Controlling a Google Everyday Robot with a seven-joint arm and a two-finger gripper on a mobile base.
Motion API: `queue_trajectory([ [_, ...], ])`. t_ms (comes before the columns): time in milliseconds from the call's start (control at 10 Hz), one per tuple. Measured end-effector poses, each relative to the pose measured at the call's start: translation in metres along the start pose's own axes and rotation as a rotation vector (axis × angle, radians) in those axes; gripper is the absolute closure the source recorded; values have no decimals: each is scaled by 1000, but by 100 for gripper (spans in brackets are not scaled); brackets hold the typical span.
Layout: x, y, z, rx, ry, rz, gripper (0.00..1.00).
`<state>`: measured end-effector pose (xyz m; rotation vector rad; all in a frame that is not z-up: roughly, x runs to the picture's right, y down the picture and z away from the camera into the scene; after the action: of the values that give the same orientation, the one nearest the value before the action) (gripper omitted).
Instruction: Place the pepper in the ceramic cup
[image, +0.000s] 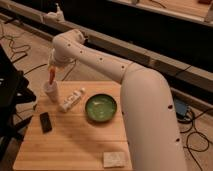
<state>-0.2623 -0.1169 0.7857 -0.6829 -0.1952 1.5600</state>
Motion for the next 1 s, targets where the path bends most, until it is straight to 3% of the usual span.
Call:
queue_trajectory([
  [400,-20,-7,15,-3,-32,15,100],
  [800,-25,6,64,-23,-5,-11,99],
  [1000,-25,3,81,-21,2,-10,86],
])
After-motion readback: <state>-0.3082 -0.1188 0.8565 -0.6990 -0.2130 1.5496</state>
